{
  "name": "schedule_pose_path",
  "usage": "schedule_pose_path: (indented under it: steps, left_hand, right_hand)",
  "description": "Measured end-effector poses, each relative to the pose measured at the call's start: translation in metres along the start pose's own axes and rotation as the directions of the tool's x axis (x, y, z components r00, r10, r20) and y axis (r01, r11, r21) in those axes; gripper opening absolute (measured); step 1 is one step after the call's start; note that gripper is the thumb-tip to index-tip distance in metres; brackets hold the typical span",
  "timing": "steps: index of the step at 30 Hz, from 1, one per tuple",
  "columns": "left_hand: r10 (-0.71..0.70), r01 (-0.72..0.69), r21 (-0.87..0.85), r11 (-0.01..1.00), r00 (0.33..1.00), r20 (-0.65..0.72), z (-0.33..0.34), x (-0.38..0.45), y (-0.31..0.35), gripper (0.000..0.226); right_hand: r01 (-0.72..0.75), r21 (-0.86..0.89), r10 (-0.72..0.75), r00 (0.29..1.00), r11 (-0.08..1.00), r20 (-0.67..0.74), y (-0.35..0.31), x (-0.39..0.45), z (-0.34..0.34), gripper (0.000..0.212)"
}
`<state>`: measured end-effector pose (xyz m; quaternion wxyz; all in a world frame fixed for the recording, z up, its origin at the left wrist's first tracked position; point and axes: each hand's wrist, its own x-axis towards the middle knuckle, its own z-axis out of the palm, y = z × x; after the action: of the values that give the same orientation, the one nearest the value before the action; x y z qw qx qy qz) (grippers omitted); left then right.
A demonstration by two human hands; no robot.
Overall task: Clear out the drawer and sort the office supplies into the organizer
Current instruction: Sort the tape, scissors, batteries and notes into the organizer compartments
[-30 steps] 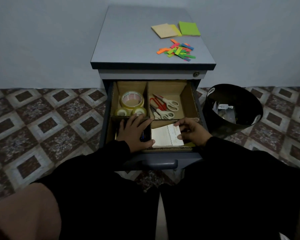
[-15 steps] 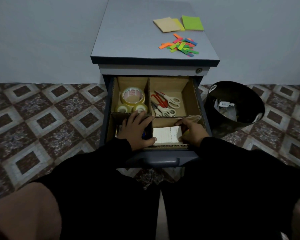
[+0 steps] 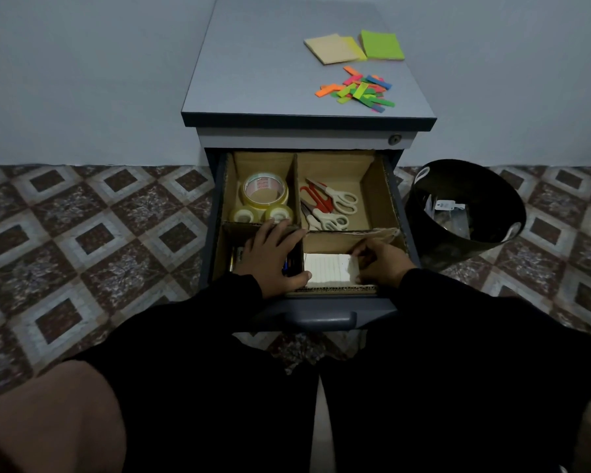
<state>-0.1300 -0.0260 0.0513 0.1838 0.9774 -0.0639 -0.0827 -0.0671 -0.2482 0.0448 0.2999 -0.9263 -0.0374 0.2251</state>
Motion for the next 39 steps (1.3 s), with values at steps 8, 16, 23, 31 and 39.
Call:
schedule_pose_path:
  steps: [8, 16, 23, 31, 39]
  left_hand:
    - [0.012, -0.012, 0.007, 1.000, 1.000, -0.004, 0.001, 0.002, -0.001, 0.079]
    - [0.008, -0.009, 0.022, 1.000, 1.000, 0.022, 0.001, 0.001, -0.002, 0.085]
    - [-0.021, 0.020, 0.080, 0.997, 1.000, 0.019, -0.002, -0.001, 0.002, 0.086]
    - [-0.024, -0.028, -0.206, 0.978, 0.969, -0.246, -0.047, 0.025, 0.013, 0.066]
    - [-0.123, -0.020, -0.394, 0.919, 0.935, -0.333, -0.126, 0.101, 0.024, 0.022]
  right_hand:
    - [0.010, 0.046, -0.010, 1.000, 0.999, 0.000, -0.001, -0.002, -0.001, 0.050]
    - [-0.002, 0.011, 0.002, 1.000, 1.000, 0.009, -0.001, -0.001, -0.001, 0.049]
    - [0.052, 0.128, -0.038, 0.993, 0.990, -0.113, 0.003, -0.004, 0.001, 0.025]
    - [0.209, 0.214, -0.168, 0.967, 0.954, -0.193, -0.030, 0.002, -0.049, 0.026]
    - [0.283, 0.245, -0.192, 0.921, 0.927, -0.338, -0.078, 0.052, -0.134, 0.034]
